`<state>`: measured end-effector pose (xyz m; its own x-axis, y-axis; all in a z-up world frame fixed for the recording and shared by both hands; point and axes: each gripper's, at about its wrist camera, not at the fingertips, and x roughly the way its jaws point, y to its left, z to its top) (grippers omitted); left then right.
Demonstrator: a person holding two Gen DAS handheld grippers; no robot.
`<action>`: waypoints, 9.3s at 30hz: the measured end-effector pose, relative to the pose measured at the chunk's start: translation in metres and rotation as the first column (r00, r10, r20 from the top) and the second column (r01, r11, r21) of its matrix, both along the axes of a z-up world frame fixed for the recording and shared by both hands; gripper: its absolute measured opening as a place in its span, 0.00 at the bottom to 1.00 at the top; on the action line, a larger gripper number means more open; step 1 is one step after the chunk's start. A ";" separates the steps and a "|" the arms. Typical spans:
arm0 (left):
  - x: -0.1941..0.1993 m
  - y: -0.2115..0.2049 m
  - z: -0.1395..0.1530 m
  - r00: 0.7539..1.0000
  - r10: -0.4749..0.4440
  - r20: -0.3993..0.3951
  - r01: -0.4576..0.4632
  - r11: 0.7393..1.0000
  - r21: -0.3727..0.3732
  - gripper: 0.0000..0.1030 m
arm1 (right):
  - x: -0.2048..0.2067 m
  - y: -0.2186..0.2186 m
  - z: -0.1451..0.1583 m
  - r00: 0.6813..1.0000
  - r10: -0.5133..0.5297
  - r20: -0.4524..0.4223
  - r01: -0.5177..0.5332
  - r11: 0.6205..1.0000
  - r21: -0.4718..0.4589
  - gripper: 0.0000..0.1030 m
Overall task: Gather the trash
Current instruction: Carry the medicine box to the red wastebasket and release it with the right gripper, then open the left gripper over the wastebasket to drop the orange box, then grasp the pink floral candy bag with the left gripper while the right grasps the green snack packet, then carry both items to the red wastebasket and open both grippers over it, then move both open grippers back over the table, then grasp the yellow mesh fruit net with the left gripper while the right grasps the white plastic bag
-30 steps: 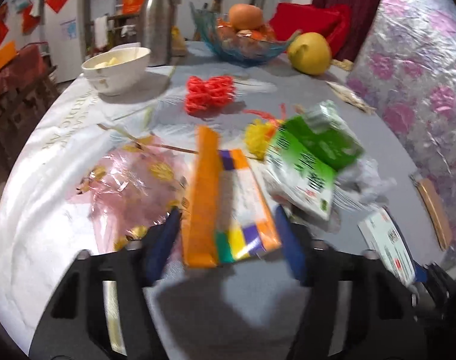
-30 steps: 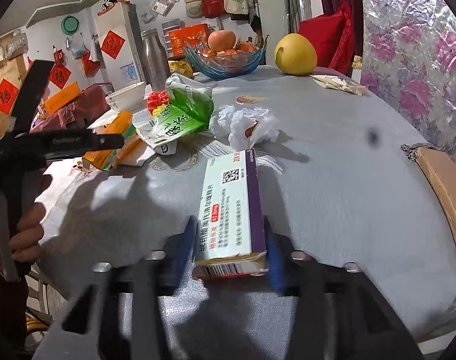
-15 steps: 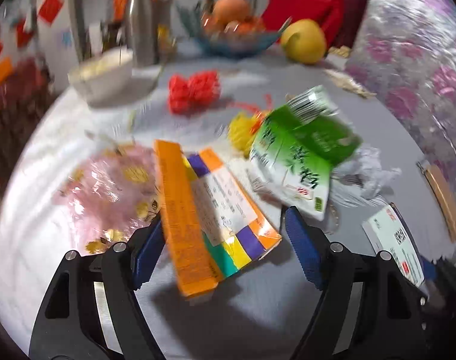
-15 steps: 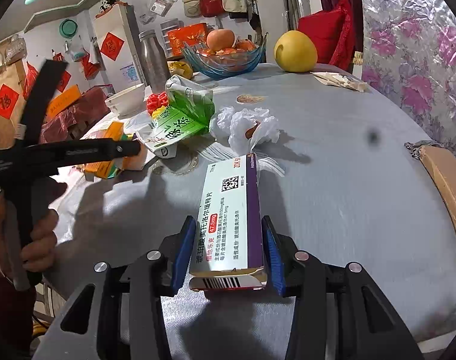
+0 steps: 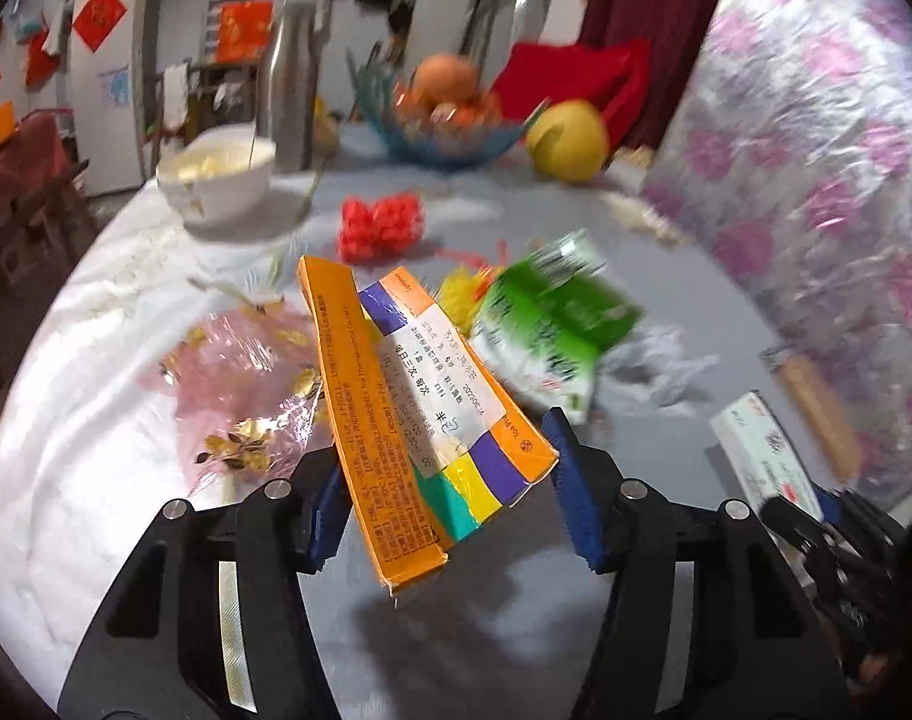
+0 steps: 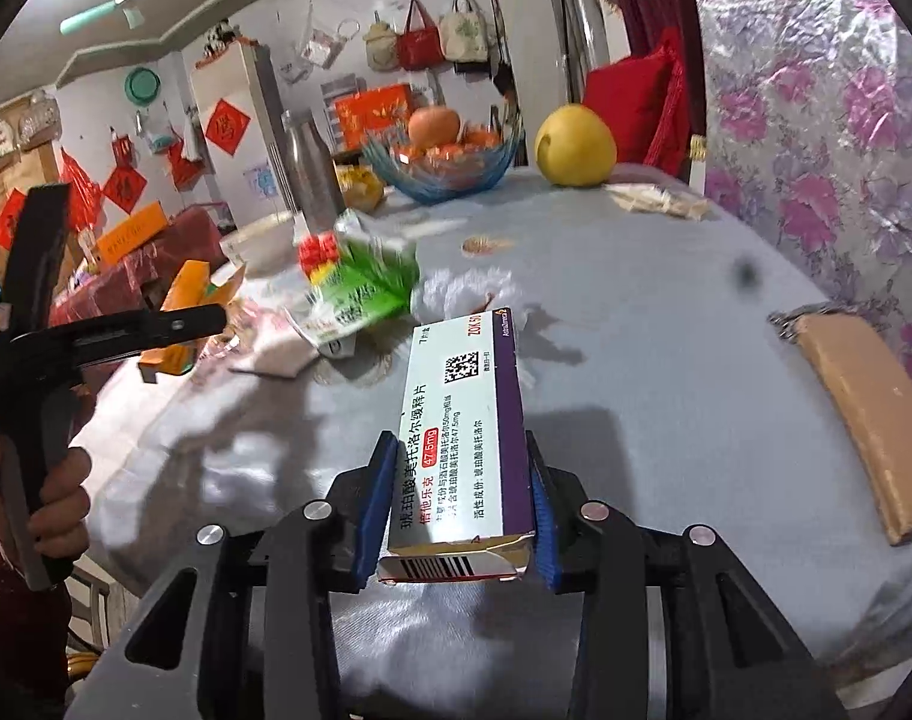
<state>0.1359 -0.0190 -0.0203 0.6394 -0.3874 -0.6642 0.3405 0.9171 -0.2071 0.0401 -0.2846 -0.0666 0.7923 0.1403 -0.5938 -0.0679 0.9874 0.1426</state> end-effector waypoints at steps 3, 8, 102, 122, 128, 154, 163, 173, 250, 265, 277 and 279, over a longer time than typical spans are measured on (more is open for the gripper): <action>-0.020 -0.003 0.019 0.998 -0.038 0.045 0.039 0.999 -0.019 0.57 | -0.017 -0.005 0.014 0.999 0.000 0.039 0.001 1.000 -0.004 0.39; -0.054 -0.032 0.038 0.985 -0.151 0.087 0.155 0.987 -0.041 0.58 | -0.058 -0.020 0.027 0.996 -0.054 0.068 0.056 0.998 -0.031 0.39; -0.025 0.035 -0.027 0.993 0.117 0.027 -0.119 0.986 0.115 0.94 | 0.028 0.034 0.010 0.996 0.010 -0.085 -0.012 1.000 -0.025 0.85; 0.022 0.080 -0.046 0.972 0.197 -0.128 -0.190 0.980 0.065 0.94 | 0.185 0.079 0.001 0.991 0.051 -0.125 -0.071 0.985 -0.156 0.63; 0.035 0.065 -0.031 0.980 0.154 -0.126 -0.147 0.987 0.060 0.94 | 0.148 0.070 0.019 0.995 0.093 -0.036 -0.095 0.994 -0.060 0.22; 0.008 0.042 0.011 0.997 0.072 -0.033 -0.072 0.997 0.007 0.53 | 0.009 -0.008 0.043 0.999 -0.030 0.040 0.029 1.000 0.008 0.22; -0.044 -0.028 0.026 0.992 -0.126 0.014 0.126 0.992 0.005 0.55 | -0.063 -0.057 0.044 0.987 -0.154 0.036 0.154 0.988 -0.001 0.22; -0.091 -0.092 0.027 0.962 -0.274 0.012 0.274 0.962 0.011 0.55 | -0.138 -0.097 0.042 0.966 -0.254 0.046 0.255 0.966 -0.041 0.22; -0.041 -0.039 -0.032 0.984 -0.085 -0.156 0.093 0.995 0.039 0.89 | -0.100 -0.071 0.009 0.986 -0.165 -0.031 0.166 0.986 0.015 0.80; 0.097 -0.041 -0.020 0.989 -0.016 -0.148 0.033 0.993 0.113 0.89 | 0.016 -0.036 0.001 0.990 -0.105 -0.099 0.104 0.994 -0.017 0.82; 0.149 -0.076 -0.048 0.988 -0.084 -0.126 0.105 0.980 0.171 0.44 | 0.063 -0.029 -0.003 0.986 -0.109 -0.127 0.109 0.994 -0.013 0.82; 0.144 -0.070 -0.041 0.992 -0.084 -0.094 0.098 0.983 0.157 0.43 | 0.077 -0.025 -0.004 0.987 -0.098 -0.129 0.100 0.995 0.005 0.82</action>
